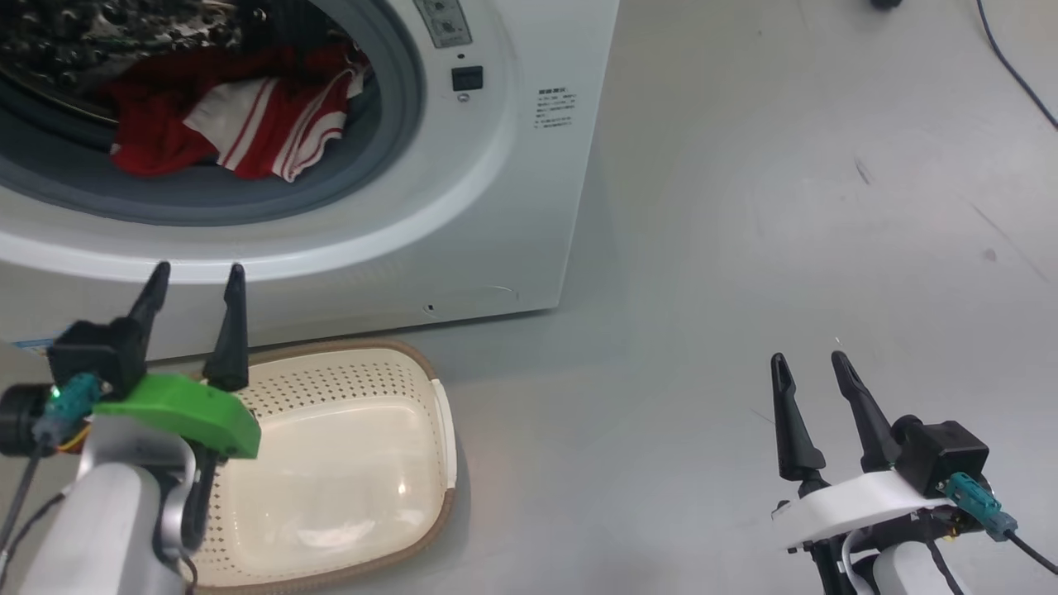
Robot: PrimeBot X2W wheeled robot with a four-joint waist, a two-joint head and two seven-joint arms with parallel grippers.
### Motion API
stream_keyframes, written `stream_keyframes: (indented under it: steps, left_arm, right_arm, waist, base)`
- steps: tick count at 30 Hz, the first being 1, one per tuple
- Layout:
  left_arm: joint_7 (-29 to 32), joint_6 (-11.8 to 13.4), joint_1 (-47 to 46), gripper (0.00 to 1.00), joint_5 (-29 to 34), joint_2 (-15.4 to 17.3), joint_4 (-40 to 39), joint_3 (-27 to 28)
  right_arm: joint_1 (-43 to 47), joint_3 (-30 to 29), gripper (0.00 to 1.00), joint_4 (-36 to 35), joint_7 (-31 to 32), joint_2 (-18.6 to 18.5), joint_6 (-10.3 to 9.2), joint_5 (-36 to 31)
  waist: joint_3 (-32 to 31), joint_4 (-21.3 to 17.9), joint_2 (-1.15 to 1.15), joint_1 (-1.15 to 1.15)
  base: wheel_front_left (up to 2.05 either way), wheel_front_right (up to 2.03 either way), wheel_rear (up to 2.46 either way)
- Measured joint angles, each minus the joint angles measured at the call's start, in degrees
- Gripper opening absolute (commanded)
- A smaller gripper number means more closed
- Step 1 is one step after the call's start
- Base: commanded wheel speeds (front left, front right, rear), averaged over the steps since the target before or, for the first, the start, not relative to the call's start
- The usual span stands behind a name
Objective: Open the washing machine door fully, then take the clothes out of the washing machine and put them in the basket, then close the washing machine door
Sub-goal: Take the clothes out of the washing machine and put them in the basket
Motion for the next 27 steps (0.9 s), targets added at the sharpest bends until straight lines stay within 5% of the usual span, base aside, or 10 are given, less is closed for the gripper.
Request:
stream_keyframes:
  steps: [27]
  left_arm:
    - [22.0, 4.4, -31.3, 1.0, 0.0, 9.7, 13.9, 7.7]
  right_arm:
    - [-8.5, 2.6, 1.0, 2.7, -0.5, 3.2, 2.5, 0.6]
  waist:
    - [15.9, -15.6, 0.0, 0.0]
  base:
    - [0.0, 0.0, 0.0]
